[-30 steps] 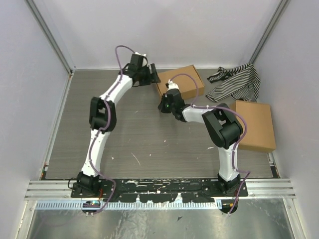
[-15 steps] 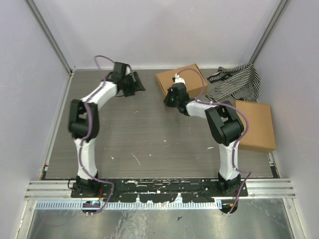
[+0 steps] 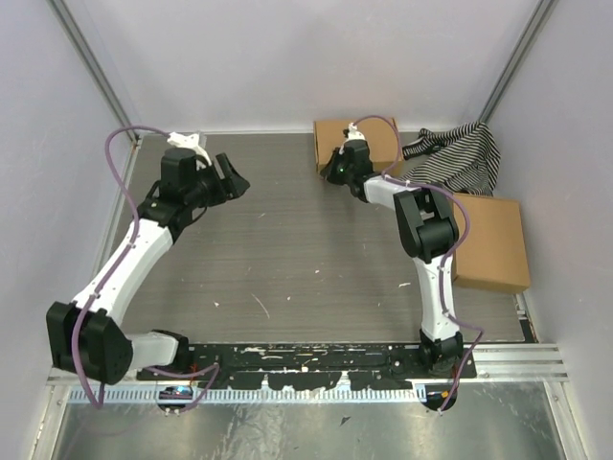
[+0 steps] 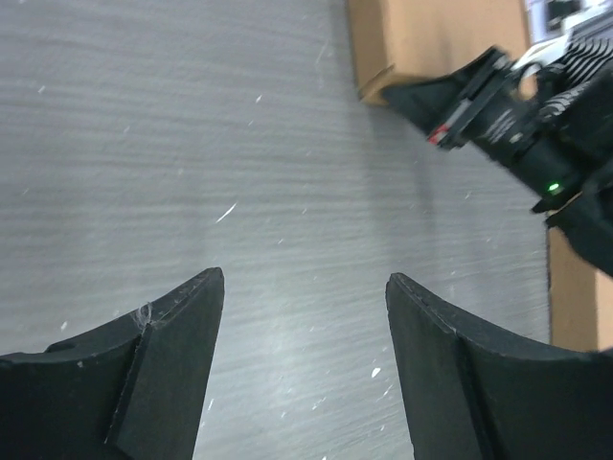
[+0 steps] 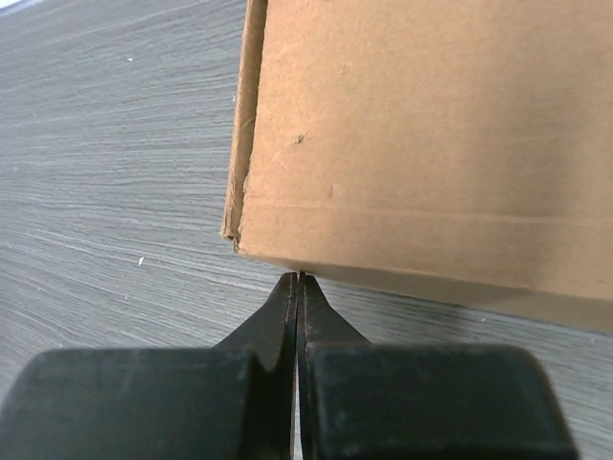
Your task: Fold the paper box
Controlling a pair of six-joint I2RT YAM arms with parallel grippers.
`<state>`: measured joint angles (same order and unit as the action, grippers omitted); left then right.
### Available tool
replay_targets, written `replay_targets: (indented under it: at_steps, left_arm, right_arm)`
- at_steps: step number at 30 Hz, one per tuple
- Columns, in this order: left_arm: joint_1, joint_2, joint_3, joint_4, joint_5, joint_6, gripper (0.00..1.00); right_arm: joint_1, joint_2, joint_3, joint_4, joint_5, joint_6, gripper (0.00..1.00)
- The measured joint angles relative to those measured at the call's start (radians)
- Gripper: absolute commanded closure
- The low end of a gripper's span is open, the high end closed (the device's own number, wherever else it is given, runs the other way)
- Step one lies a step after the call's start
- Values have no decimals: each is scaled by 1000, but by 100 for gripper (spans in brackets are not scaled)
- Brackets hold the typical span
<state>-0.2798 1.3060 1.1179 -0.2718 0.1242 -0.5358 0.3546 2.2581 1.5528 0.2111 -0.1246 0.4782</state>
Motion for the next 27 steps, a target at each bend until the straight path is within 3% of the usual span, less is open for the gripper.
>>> replay_targets:
  at_steps: [4, 6, 7, 9, 10, 20, 27]
  left_arm:
    - [2, -99, -61, -69, -30, 33, 22]
    - [2, -151, -63, -91, -35, 48, 21]
    - [2, -171, -63, -94, -37, 57, 19]
    - [2, -212, -68, -98, -37, 69, 1]
    - [2, -229, -74, -100, -37, 78, 2]
    - [2, -365, -241, -188, -49, 89, 2]
    - [2, -434, -247, -248, -71, 94, 2]
  right_arm:
    - [-17, -50, -79, 36, -39, -4, 93]
    - [-18, -105, -144, 39, -56, -9, 86]
    - [-18, -135, -173, 40, -62, -11, 73]
    - [-15, -229, -252, 39, -76, -18, 20]
    - [-14, -282, -290, 38, -81, -21, 2]
    - [21, -749, -518, -27, -148, -114, 0]
    - [23, -879, -683, -64, -170, -139, 0]
